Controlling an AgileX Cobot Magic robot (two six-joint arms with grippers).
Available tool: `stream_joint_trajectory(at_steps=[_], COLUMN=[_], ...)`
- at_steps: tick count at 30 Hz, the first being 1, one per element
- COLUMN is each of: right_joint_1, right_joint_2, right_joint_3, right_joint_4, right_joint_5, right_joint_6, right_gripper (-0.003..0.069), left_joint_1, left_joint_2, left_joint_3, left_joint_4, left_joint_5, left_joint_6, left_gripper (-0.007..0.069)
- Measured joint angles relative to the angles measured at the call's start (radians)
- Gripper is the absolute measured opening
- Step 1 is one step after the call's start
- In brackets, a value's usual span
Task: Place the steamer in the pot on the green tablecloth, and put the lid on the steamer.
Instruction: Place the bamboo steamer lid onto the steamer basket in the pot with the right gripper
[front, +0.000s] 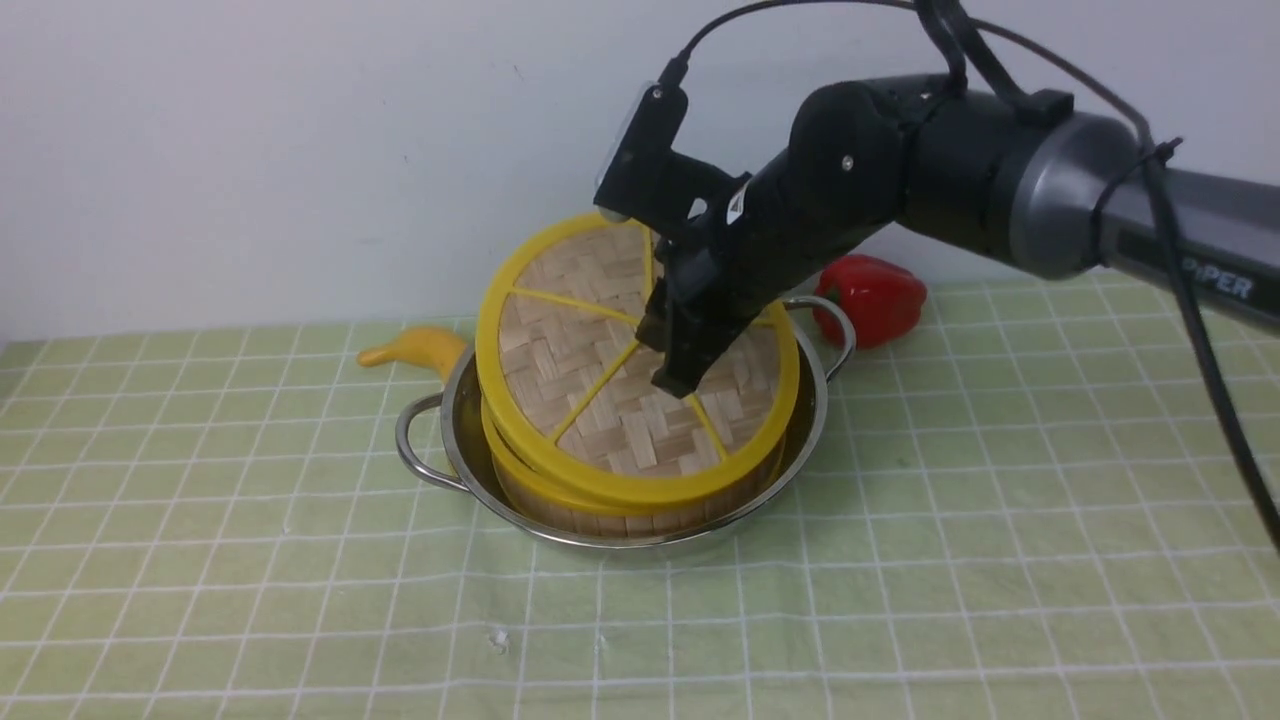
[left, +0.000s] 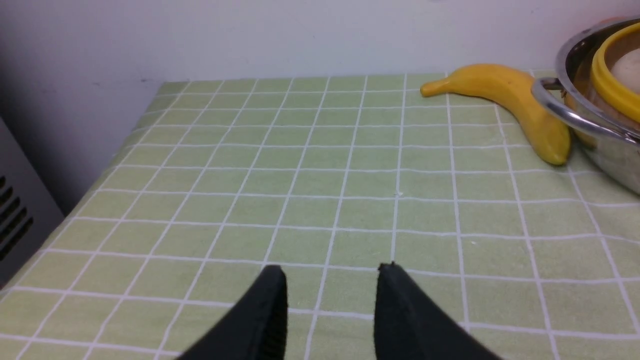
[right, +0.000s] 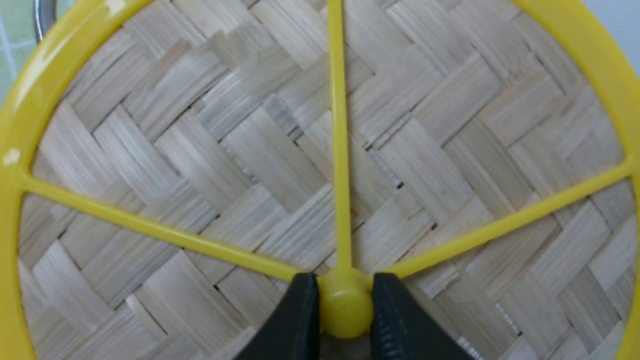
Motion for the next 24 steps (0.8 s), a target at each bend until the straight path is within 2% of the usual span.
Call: stream_joint_trajectory(at_steps=[24], right_joint_1=[0.0], right_joint_2=[0.018], right_joint_3=[0.0], right_joint_4=[-0.003], right_joint_5=[-0.033], right_joint_6=[-0.159], right_gripper=[0.0146], left_joint_1=[0.0], left_joint_2=[0.0], left_joint_3=[0.0], left_joint_4=[0.0], left_joint_5=[0.0], left_joint_6=[0.0], left_gripper=[0.0243])
